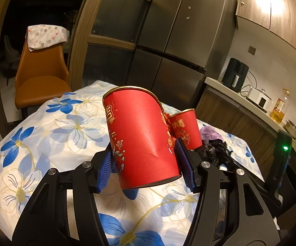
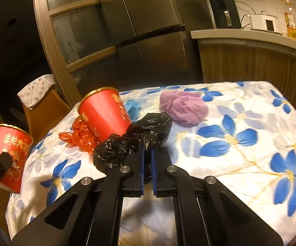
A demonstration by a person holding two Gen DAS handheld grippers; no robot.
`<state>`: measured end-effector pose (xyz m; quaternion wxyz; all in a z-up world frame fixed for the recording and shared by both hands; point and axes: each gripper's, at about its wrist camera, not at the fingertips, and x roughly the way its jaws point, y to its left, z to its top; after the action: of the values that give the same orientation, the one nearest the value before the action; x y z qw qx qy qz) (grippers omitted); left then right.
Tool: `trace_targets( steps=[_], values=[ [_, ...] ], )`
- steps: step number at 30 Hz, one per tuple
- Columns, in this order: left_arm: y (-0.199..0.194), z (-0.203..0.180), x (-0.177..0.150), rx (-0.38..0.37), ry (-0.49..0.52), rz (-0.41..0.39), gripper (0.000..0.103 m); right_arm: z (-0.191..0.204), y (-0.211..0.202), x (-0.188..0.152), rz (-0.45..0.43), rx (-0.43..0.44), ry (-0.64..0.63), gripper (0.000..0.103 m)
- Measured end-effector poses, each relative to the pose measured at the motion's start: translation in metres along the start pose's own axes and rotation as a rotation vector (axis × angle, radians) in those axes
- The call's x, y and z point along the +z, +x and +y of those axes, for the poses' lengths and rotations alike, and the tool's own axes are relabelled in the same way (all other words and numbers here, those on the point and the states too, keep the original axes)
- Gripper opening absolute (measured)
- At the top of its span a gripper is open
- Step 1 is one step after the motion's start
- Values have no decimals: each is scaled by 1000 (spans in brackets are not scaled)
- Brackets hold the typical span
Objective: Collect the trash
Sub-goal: 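Carry the red cup and black bag over the black bin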
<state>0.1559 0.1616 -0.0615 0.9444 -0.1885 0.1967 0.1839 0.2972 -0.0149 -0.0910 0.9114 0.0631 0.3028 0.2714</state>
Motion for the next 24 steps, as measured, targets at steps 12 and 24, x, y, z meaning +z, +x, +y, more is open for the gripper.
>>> trace_targets(
  steps=[12,24],
  values=[
    [-18,-34,-10,-53,56,-6,57,-23,-81,-9,-104,-38,-7,6],
    [-30,-88,-26,-131,137,15,57,-60,-142,-14,-179,-123,4,6]
  ],
)
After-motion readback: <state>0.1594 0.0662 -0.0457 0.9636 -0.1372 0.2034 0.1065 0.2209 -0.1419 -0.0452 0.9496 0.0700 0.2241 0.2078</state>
